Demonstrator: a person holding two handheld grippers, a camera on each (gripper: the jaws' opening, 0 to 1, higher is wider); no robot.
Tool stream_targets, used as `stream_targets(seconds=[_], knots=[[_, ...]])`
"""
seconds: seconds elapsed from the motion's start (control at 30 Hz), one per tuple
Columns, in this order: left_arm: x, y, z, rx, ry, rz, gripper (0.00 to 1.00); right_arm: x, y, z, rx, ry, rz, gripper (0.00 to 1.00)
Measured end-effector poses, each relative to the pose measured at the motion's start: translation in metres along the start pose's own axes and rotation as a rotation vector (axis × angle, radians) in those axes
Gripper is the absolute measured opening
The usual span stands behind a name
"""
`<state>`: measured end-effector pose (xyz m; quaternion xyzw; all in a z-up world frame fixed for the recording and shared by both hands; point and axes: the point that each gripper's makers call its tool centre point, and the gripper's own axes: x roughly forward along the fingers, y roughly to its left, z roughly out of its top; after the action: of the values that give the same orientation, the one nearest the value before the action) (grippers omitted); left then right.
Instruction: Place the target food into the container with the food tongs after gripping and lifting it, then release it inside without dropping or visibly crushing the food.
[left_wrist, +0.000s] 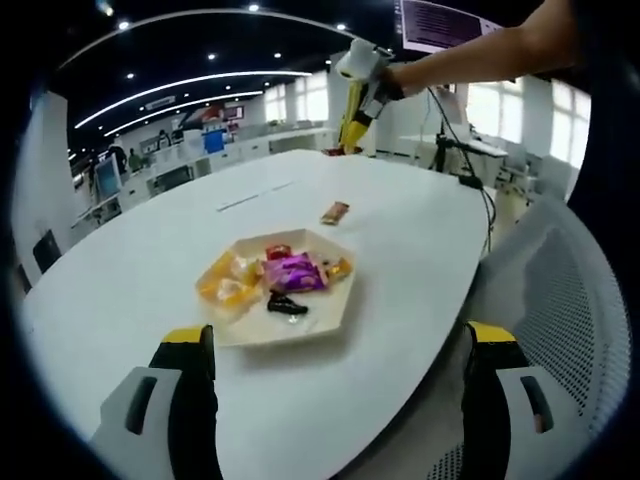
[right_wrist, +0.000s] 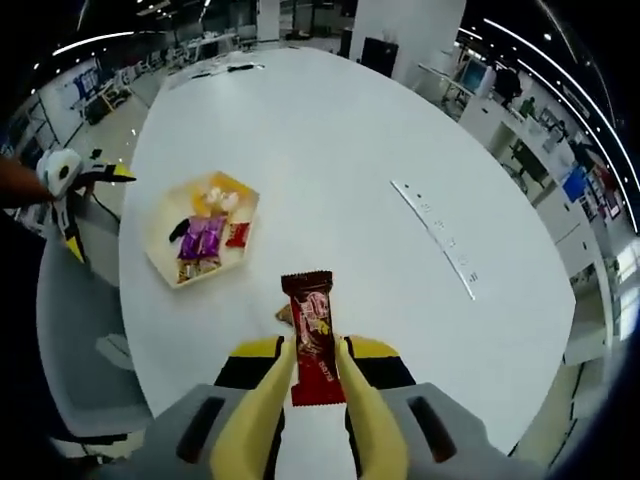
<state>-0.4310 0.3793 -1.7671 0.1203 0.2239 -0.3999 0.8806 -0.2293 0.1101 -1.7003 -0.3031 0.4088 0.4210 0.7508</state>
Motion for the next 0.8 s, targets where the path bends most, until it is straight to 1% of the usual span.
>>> stream_targets(seconds=[0.17, 0.27, 0.43, 0.6, 0.8], knots=[[-0.001, 0.001, 0.003, 0.001, -0.013, 0.008, 0.99, -0.002, 0.002, 0.005, 0.002, -0.001, -0.006, 0.22], [-0.003, 0.0, 0.006, -0.005, -0.028, 0.002, 0.99, -0.001, 0.004, 0.009, 0.002, -0.003, -0.009, 0.22], [-0.003, 0.0, 0.007, -0.005, -0.031, 0.002, 0.99, 0.001, 0.01, 0.017, 0.0, -0.01, -0.01, 0.22], [-0.002, -0.002, 0.005, 0.0, -0.022, -0.003, 0.99, 0.01, 0.017, 0.028, -0.014, -0.014, -0.005, 0.21], [-0.002, 0.0, 0.007, -0.009, -0.027, 0.006, 0.99, 0.02, 0.034, 0.047, -0.006, -0.045, 0.017, 0.21]])
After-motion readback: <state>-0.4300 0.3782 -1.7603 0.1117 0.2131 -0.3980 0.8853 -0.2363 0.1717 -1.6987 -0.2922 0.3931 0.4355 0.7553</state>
